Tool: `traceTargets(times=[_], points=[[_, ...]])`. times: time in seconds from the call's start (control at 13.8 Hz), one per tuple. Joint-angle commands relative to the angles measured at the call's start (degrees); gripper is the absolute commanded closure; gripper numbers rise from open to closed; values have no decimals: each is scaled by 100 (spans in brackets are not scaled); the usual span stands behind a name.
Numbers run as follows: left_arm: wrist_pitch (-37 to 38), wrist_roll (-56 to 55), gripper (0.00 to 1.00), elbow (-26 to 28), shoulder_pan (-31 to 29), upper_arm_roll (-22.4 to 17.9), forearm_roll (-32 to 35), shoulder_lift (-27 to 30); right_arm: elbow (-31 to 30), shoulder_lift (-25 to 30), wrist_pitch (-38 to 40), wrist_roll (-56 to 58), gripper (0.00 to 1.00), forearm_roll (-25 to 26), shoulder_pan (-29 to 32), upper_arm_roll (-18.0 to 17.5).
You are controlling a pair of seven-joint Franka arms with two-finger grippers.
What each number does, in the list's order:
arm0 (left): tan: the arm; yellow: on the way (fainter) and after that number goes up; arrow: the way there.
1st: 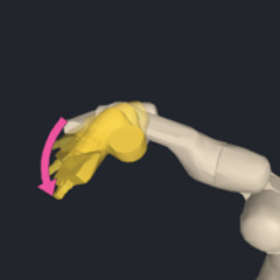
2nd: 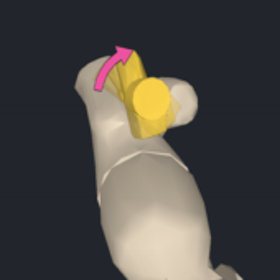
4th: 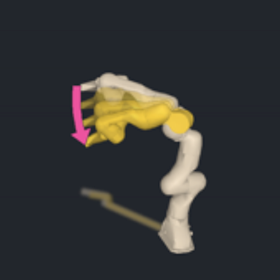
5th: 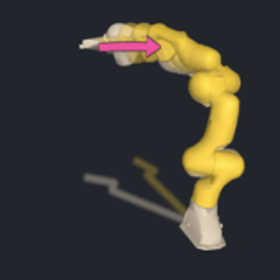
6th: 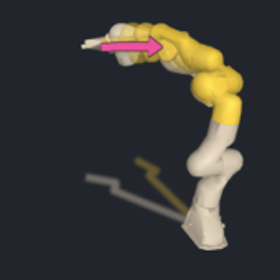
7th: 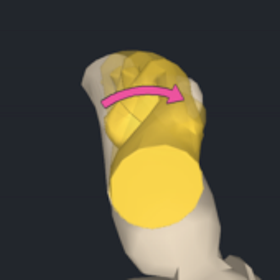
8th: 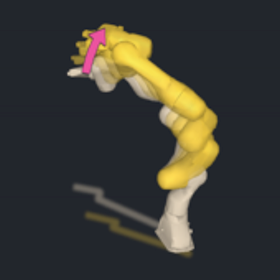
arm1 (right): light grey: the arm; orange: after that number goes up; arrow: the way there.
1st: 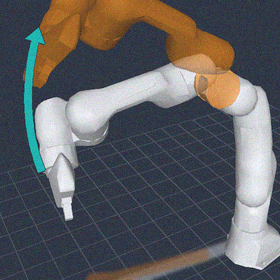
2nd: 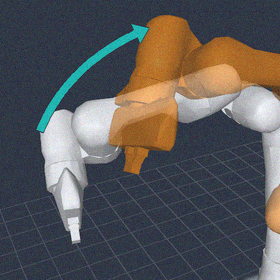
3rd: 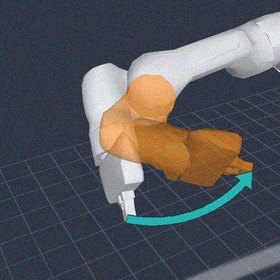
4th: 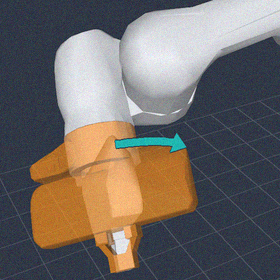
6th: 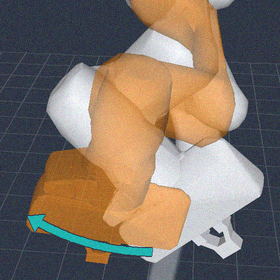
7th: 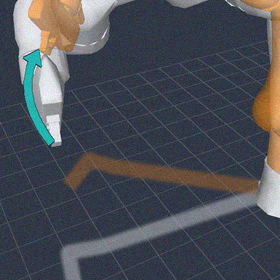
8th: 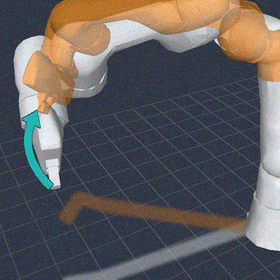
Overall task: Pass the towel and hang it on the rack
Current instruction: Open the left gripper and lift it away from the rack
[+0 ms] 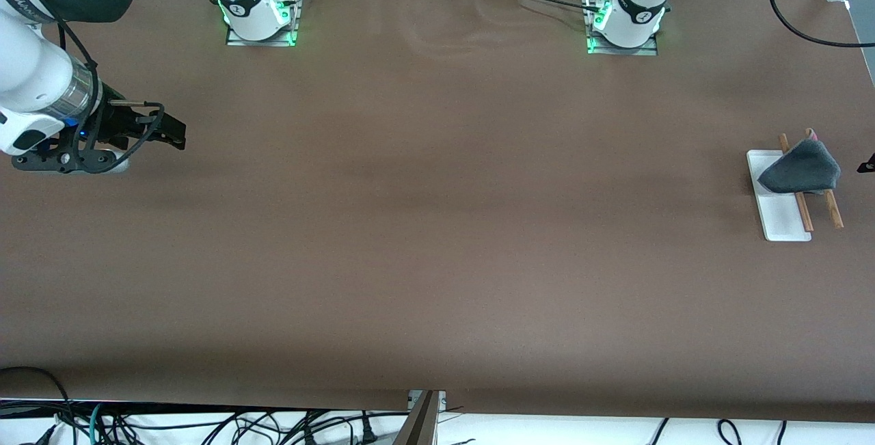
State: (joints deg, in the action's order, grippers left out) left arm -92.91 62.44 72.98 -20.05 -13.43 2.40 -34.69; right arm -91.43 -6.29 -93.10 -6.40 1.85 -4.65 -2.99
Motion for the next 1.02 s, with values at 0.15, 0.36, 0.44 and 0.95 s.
traceTargets(times=[0.15, 0.36, 0.44, 0.95], points=[[843, -1748, 0, 32, 607, 312, -73, 787, -147, 172, -139, 17, 0, 52, 17, -70], [1125, -2681, 0, 23, 827, 848, -91, 1121, -138, 163, -121, 16, 0, 43, 8, -70], [1169, -3015, 0, 23, 854, 1077, -195, 1244, -138, 163, -138, 16, 0, 43, 8, -70], [372, -5520, 0, 2252, 2215, 1228, -390, 3220, -156, 172, -261, 7, 0, 43, 8, -70]])
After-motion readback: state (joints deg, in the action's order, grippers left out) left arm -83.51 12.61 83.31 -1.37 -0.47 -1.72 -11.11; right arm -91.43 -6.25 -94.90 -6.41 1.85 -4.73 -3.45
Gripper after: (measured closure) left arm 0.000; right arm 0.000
